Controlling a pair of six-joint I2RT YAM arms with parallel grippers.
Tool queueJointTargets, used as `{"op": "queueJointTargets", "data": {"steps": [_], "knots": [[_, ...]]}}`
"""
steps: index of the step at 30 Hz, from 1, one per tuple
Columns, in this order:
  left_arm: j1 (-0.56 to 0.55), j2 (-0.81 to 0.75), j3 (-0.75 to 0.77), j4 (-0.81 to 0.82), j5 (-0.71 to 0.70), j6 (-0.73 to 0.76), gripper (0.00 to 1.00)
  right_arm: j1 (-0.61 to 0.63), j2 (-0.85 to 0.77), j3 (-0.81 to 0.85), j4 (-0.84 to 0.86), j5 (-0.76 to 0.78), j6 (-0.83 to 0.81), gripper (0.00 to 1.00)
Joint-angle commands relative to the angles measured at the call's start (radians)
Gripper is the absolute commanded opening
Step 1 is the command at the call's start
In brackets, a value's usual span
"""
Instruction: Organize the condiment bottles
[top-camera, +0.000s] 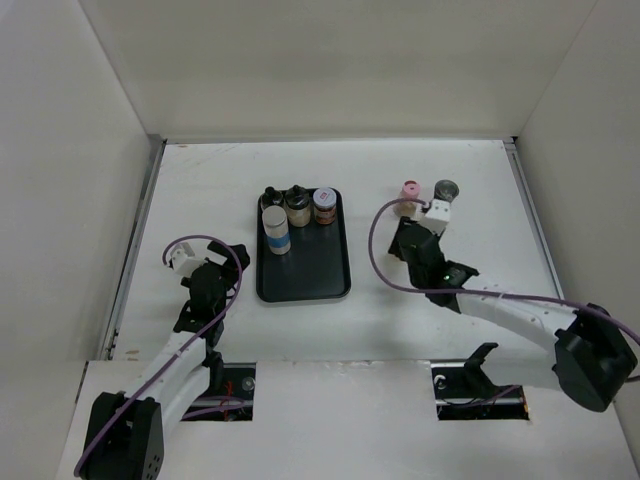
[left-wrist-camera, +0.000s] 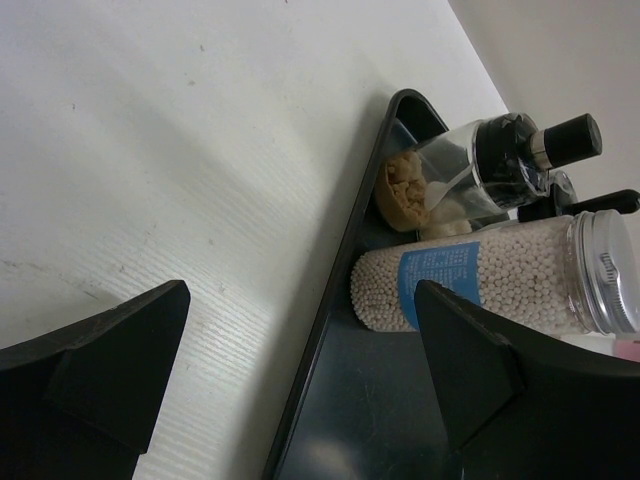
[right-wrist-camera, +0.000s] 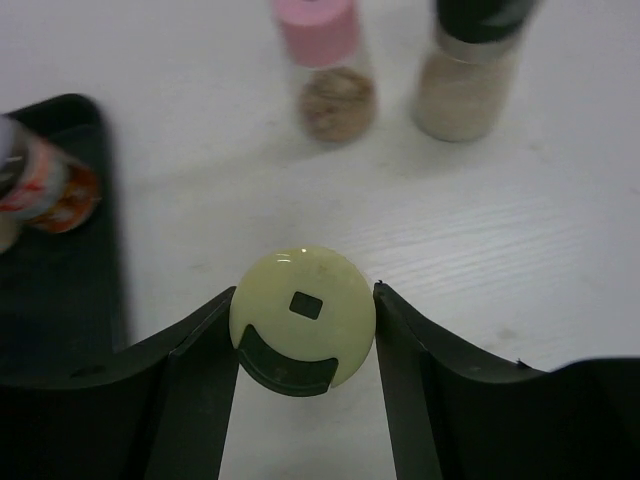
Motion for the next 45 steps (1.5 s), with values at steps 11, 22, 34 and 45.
{"op": "queueJointTargets", "data": {"steps": [11,22,34,45], "knots": [[0.034,-0.049,-0.005,0.006,-0.018,-0.010,1.00,0.454,0.454,0.422,0.267,-0.064,-0.104,0.42],[0.068,-0.043,-0.011,-0.010,0.001,-0.040,1.00,0.573,0.724,0.622,0.290,-0.153,-0.106,0.61],[0.062,-0.055,-0.008,-0.007,-0.001,-0.034,1.00,0.510,0.453,0.440,0.359,-0.162,-0.183,1.00],[0.036,-0.036,0.000,-0.005,0.004,-0.032,1.00,-0.033,0.166,0.241,0.281,-0.069,-0.130,0.44]]}}
